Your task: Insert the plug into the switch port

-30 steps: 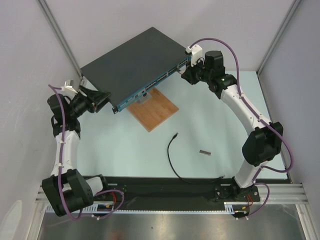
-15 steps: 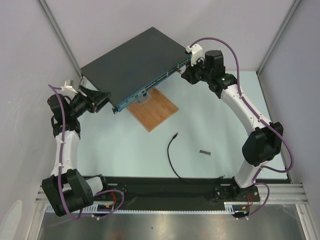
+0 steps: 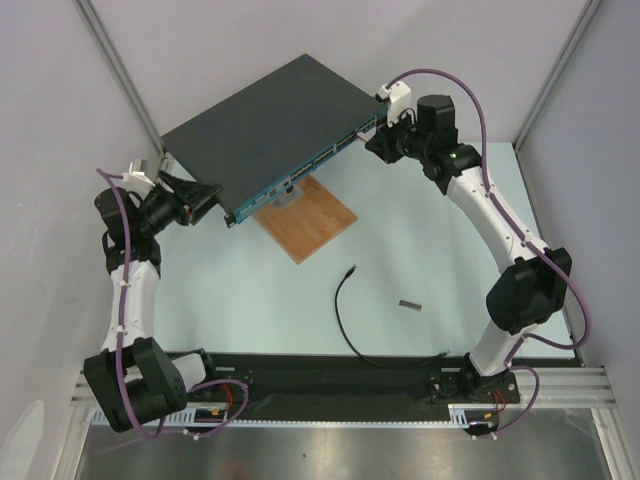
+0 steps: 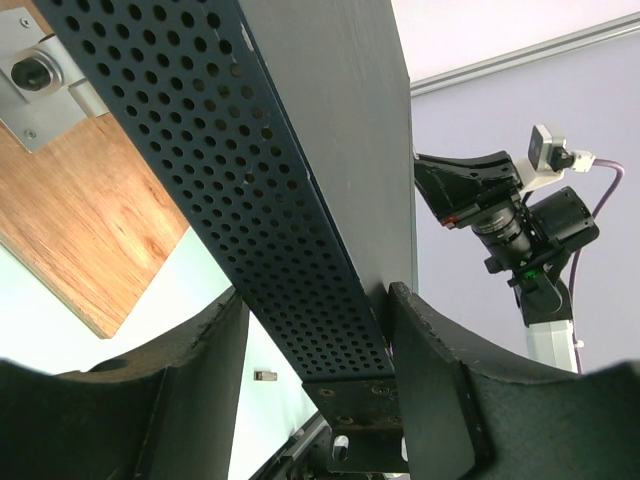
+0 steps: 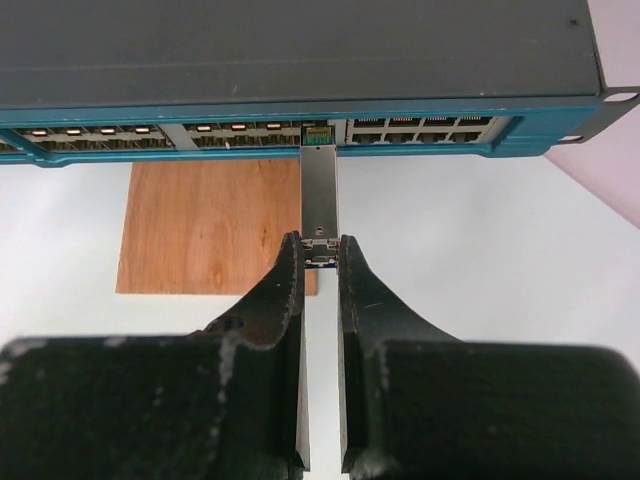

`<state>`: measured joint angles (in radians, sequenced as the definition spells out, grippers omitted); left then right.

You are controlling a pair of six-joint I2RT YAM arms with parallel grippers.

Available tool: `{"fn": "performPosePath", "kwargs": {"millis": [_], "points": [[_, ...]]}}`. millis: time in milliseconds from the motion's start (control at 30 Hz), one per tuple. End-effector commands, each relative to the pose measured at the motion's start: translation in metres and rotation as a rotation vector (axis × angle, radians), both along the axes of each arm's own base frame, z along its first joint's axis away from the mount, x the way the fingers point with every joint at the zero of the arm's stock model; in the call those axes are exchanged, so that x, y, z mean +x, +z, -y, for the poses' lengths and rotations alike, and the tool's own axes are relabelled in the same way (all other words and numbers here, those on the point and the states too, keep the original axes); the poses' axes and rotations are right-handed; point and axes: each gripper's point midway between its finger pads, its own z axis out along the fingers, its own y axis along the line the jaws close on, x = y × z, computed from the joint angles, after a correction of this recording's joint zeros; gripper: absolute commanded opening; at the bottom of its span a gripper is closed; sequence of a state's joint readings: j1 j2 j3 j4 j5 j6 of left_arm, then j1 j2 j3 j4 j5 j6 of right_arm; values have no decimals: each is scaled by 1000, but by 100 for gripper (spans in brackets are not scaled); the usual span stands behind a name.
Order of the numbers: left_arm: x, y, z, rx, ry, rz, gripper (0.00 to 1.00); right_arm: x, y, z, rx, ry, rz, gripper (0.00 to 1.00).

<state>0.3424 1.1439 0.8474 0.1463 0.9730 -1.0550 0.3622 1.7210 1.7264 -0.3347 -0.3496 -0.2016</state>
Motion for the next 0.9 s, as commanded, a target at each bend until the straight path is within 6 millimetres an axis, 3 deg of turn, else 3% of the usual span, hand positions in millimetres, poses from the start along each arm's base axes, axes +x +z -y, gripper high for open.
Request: {"fn": "performPosePath", "kwargs": {"millis": [0,267,400,567,600,733,867], "points": [[16,19,0,60,24,100,0,-7,51,-1,66,20,104,0],[15,20,1,61,19,103,0,-3,29,-2,61,13,69,0],[15,19,1,72,7,93,0,-6,25,19,16,-10,65,0],[12,13,5,86,-34,78,0,-26,20,45,-44,36,93,0],[11,13,5,87,-36,76,0,-31,28,49,-42,38,111,0],[7,17,8,89,-50,92,0,-44,43,48,21,40,104,0],[2,11,9,74,-57,73,0,-61,41,32,57,45,96,0]]}}
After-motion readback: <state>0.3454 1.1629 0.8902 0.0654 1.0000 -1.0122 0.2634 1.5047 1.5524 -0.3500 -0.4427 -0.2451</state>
